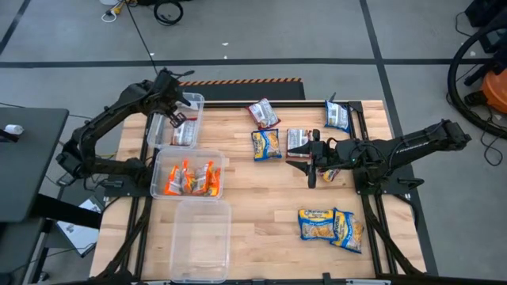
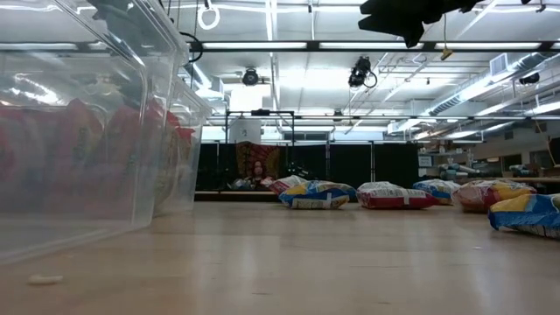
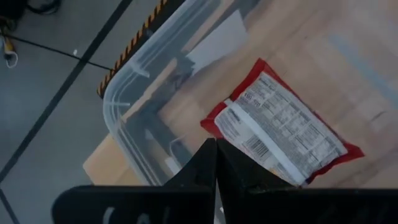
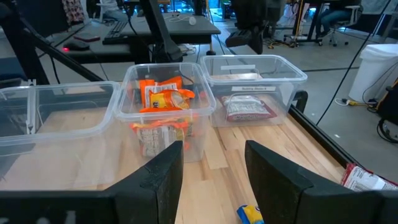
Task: Sort Maruchan noodles
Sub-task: Adjust the red noodle pack in the top transparent bin
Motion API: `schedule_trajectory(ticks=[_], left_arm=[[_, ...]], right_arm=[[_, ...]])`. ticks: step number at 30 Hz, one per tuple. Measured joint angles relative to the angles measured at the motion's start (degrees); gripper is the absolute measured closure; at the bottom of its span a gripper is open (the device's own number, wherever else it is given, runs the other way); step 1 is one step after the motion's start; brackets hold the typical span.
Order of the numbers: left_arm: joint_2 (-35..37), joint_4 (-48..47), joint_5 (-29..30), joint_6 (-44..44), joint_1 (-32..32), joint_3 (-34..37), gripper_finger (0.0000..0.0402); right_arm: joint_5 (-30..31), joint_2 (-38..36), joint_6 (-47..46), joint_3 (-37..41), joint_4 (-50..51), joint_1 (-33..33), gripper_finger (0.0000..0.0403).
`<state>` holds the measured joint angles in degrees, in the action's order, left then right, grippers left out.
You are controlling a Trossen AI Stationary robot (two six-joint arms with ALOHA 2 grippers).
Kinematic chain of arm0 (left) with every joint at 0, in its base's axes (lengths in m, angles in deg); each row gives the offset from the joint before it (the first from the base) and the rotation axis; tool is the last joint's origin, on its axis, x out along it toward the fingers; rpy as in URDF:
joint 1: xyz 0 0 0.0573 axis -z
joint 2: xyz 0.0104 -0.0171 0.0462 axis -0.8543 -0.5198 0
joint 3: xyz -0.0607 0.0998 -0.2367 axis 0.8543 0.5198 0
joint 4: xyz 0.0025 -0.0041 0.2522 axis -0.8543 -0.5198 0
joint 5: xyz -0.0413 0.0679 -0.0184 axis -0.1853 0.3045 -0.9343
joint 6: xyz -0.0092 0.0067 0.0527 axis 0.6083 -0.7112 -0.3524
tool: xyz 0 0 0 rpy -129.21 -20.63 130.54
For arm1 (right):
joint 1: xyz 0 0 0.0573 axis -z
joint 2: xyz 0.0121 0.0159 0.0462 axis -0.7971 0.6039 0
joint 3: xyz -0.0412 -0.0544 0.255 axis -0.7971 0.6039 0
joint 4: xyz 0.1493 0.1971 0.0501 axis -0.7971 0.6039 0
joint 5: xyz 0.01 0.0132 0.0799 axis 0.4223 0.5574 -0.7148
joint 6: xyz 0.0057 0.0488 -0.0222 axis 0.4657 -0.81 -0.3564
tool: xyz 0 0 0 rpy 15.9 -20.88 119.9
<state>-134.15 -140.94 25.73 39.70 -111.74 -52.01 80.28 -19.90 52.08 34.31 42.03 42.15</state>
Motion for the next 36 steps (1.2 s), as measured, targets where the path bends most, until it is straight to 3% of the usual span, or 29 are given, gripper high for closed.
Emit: schedule_trajectory(ticks=[5,11,36], left_arm=[[-0.1,1.3,-0.4,-2.5,-0.4,0.0,0.0390],[-1.0,2.7,-7.3,-4.3,-2.6,0.0,0.0390],[-0.9,3.6,-6.9,-4.3,-3.3,0.0,0.0390]], right_arm=[[0.0,0.0,0.0,0.0,0.0,0.0,0.0224],[0.0,0.0,0.0,0.0,0.0,0.0,0.0224],[0.0,0.0,0.0,0.0,0.0,0.0,0.0224]])
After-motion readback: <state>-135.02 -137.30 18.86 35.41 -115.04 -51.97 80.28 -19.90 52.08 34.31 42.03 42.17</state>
